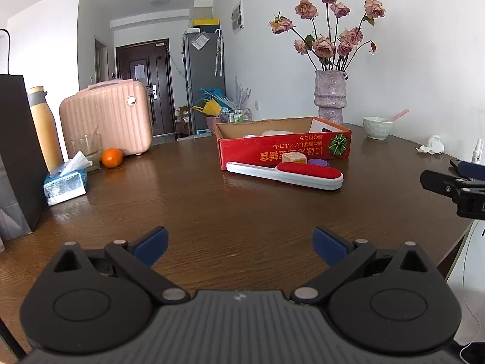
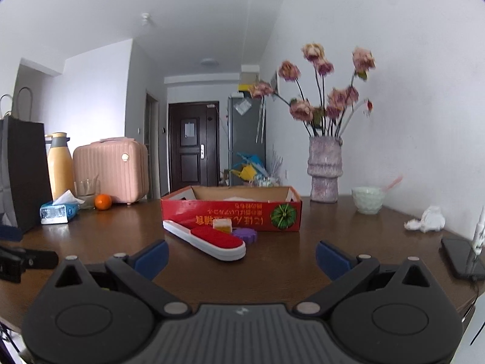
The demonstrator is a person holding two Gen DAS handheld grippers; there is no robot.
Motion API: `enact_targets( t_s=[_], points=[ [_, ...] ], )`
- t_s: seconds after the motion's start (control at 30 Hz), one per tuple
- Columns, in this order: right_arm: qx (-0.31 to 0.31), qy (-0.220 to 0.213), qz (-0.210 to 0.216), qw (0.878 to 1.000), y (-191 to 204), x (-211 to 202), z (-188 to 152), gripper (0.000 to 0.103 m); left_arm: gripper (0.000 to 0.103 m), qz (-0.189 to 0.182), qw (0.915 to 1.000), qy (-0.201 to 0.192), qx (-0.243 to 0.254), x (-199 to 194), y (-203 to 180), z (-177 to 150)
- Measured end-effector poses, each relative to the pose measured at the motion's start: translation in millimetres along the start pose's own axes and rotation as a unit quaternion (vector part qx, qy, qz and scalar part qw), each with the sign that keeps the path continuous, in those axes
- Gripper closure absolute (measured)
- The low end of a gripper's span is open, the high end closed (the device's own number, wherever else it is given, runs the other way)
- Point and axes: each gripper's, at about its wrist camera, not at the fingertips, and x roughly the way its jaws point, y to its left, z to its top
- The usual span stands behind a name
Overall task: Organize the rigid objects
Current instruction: 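Move both open grippers toward the red-and-white lint brush beside the box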
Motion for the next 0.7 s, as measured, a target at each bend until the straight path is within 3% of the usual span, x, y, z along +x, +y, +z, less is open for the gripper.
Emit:
enact_targets(
  t_s=[0.3, 0.57, 0.63, 0.7],
  points=[
    [0.016, 0.057, -0.023, 0.998, -24, 38, 8, 0.002, 0.0, -0.014, 0.9973, 0.045, -0.057, 52, 11, 23],
    [0.018, 0.099, -0.026, 0.995, -47, 106, 34, 0.008, 0.0, -0.028, 0.9922, 0.08, -0.091, 119, 16, 55],
    [0.014, 0.113, -0.023, 0.993, -49, 125, 38, 0.008, 0.0, -0.035, 0.9933, 0.073, -0.082, 133, 16, 65],
    [0.019, 0.125, -0.007, 0.992, -50, 141, 41, 0.008, 0.0, -0.066, 0.9916, 0.072, -0.085, 155, 22, 78]
  ],
)
